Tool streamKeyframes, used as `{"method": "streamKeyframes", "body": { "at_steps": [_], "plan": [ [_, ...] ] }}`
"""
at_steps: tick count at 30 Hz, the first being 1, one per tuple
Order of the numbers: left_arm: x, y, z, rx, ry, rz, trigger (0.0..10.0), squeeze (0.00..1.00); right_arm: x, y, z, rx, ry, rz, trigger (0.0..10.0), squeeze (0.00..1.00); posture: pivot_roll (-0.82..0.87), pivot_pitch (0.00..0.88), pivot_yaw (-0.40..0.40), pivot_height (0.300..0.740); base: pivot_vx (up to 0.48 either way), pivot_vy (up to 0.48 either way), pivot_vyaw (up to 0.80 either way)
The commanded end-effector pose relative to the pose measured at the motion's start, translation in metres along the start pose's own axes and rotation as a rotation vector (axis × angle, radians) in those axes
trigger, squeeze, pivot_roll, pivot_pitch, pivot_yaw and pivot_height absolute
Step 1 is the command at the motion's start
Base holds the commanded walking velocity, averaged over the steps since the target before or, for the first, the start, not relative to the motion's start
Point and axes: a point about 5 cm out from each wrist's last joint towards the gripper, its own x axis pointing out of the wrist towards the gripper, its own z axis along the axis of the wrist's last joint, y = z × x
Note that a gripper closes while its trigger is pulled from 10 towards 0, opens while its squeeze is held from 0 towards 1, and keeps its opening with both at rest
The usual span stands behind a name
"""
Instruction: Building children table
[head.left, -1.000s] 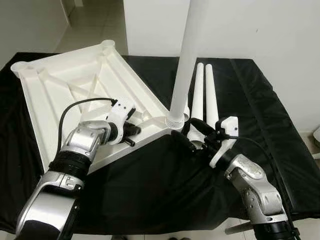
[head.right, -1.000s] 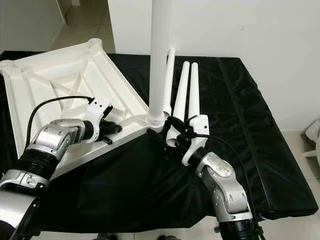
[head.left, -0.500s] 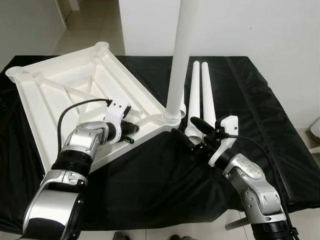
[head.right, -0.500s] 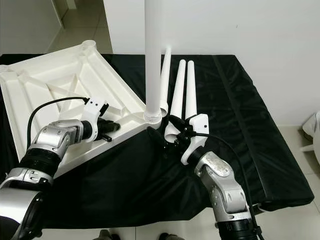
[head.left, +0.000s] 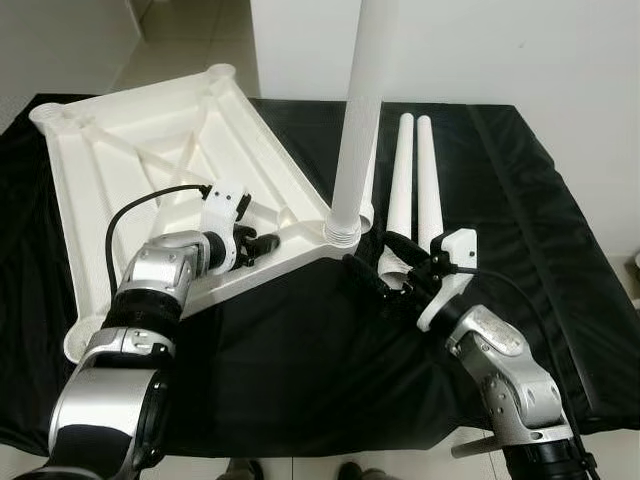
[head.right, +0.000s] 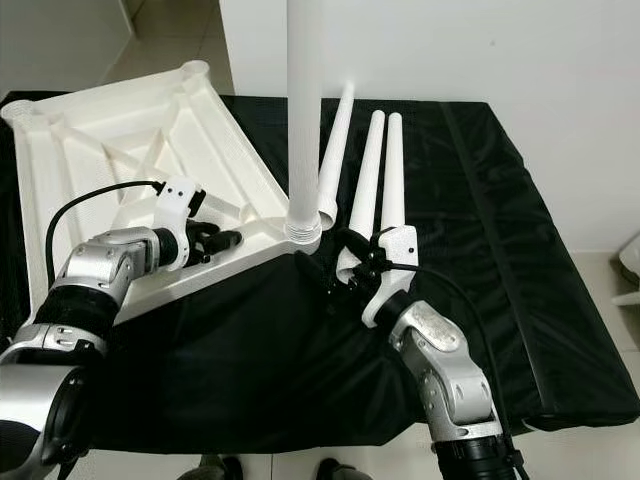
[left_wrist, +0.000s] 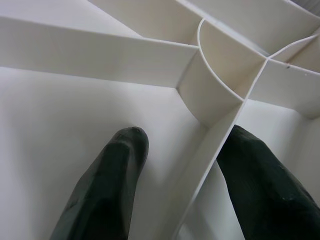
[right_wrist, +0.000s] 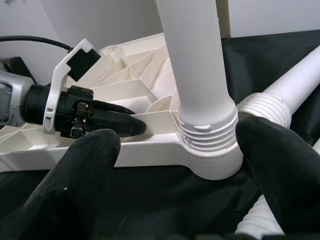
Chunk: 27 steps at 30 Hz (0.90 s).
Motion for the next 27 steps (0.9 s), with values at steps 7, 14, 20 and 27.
{"method": "streamKeyframes", "body": {
  "at_steps": [7,14,20,27],
  "plan": [
    [-0.010,0.011,0.016,0.083,-0.051,0.231,10.0,0.00,0.000,0.001,0.002,-0.012,0.007,0.014,10.0,0.00,-0.02,0.161,0.000,0.740,0.000,0.000,0.00],
    [-0.008,0.011,0.004,0.064,0.025,0.235,10.0,0.00,0.003,0.001,0.002,-0.014,0.002,0.018,10.0,0.00,-0.02,0.155,0.001,0.740,0.000,0.000,0.00],
    [-0.009,0.009,-0.003,0.065,0.071,0.198,10.0,0.00,0.004,0.001,0.003,-0.015,-0.001,0.019,10.0,0.00,-0.02,0.153,0.003,0.740,0.000,0.000,0.00],
    [-0.011,0.012,-0.007,0.063,0.089,0.209,0.0,0.00,0.005,0.002,0.003,-0.013,-0.005,0.018,10.0,0.00,-0.02,0.144,0.010,0.740,0.000,0.000,0.00]
  ]
}}
